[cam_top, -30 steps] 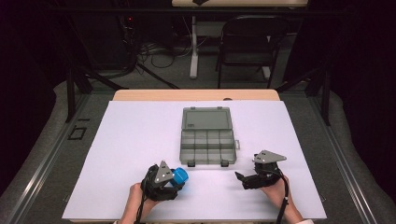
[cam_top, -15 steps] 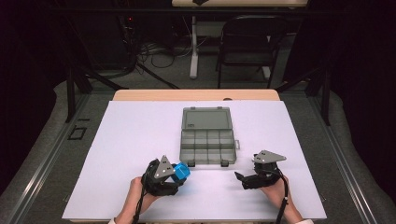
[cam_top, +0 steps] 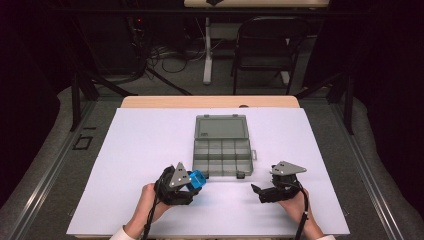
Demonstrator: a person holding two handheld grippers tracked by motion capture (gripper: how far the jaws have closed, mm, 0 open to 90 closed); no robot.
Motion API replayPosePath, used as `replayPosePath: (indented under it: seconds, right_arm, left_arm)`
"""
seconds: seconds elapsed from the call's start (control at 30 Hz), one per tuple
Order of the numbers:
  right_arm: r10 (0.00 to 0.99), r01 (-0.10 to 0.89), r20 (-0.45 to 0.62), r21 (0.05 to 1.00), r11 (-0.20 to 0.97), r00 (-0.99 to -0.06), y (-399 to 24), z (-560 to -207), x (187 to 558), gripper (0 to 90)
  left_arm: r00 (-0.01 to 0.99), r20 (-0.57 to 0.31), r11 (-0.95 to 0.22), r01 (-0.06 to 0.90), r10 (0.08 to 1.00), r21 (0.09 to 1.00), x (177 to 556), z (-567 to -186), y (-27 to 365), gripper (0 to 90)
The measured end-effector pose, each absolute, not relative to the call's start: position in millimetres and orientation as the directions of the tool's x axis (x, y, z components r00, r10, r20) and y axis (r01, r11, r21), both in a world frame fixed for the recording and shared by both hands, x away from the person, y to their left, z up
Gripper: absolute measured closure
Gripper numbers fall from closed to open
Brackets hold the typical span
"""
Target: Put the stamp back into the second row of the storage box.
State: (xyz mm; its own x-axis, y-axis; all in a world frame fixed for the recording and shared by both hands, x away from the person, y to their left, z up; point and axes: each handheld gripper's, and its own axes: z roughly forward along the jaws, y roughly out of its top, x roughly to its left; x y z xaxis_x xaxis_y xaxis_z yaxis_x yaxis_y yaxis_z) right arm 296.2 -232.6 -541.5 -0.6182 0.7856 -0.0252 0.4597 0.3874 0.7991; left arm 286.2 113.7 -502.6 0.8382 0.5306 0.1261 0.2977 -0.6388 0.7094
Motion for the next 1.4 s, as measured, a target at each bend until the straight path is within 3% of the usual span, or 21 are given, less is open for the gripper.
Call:
replayPosePath:
  seconds: [0.57,1.4]
  right_arm:
    - [0.786,0.468,-0.024,0.793,0.391,-0.617,-233.0,-542.5,296.9,0.2]
    - [0.782,0.457,-0.021,0.802,0.385,-0.623,-232.9,-542.9,298.1,0.2]
  left_arm:
    - [0.878,0.086,-0.642,0.274,0.471,0.716,310.8,-483.1,112.5,41.3]
    - [0.930,0.150,-0.708,0.144,0.336,0.691,344.7,-467.3,92.4,41.3]
